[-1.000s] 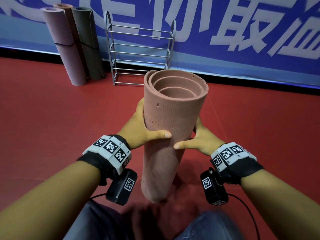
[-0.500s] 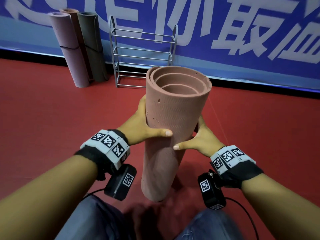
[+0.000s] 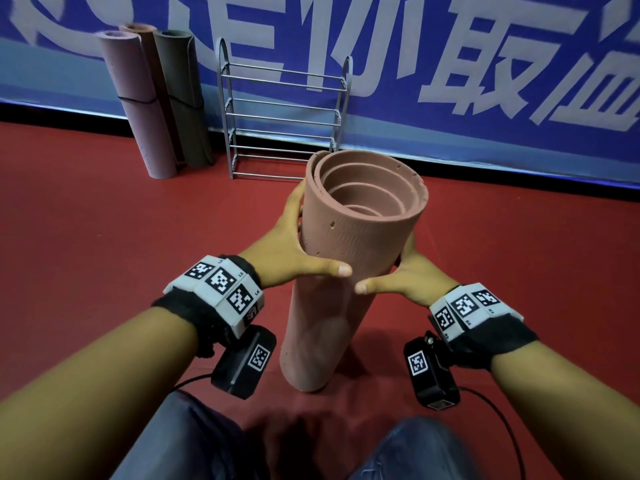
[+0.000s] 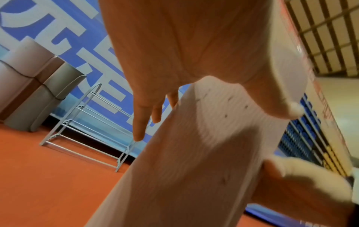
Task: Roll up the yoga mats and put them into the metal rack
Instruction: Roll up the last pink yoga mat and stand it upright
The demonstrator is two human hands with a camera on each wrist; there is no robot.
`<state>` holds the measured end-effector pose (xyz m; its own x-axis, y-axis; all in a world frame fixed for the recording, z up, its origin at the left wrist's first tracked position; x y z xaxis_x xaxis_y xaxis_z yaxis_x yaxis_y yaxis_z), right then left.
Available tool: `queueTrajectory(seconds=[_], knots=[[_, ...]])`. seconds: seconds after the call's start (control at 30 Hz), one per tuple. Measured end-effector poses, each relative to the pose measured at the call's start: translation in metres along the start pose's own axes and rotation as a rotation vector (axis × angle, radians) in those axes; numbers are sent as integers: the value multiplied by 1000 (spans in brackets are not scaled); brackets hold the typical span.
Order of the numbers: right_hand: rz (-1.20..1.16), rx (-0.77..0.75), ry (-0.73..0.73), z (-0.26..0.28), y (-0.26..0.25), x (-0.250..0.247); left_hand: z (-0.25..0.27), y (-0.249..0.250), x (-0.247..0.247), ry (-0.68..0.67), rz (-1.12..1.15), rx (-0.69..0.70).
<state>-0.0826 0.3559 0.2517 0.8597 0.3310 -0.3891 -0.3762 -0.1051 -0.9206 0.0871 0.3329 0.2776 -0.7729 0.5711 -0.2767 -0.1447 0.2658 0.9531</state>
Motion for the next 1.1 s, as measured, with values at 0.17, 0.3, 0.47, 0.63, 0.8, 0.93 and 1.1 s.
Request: queueTrajectory(seconds=[0.17, 0.3, 0.47, 0.63, 0.8, 0.93, 1.1], knots=[[22, 15, 27, -3, 11, 9, 8, -18, -4, 49, -71, -35], [29, -1, 29, -6, 14, 17, 13, -20, -8, 54, -106, -35], [37, 11, -5, -7, 13, 16, 18, -10, -10, 37, -48, -29], [39, 66, -63, -6, 6, 6, 15, 30, -20, 81, -34, 73], [-94, 101, -19, -3, -15, -9, 3, 51, -27, 82, -164, 91], [-253, 170, 21, -5, -28, -16, -4, 39, -22, 95, -103, 14], [-401, 184, 112, -13, -39, -27, -7, 35, -11, 58, -18, 13]])
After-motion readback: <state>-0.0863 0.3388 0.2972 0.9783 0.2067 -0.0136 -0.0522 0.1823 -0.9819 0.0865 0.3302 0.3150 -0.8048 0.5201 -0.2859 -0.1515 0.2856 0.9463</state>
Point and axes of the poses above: each hand's wrist, its own z-axis away from the middle knuckle, its own x-axis out of the palm, y = z × x, the point moved 9 cm from there along -z, towards the middle knuckle, and after that the axes turned 10 degrees about -y, right-handed, at the moved point
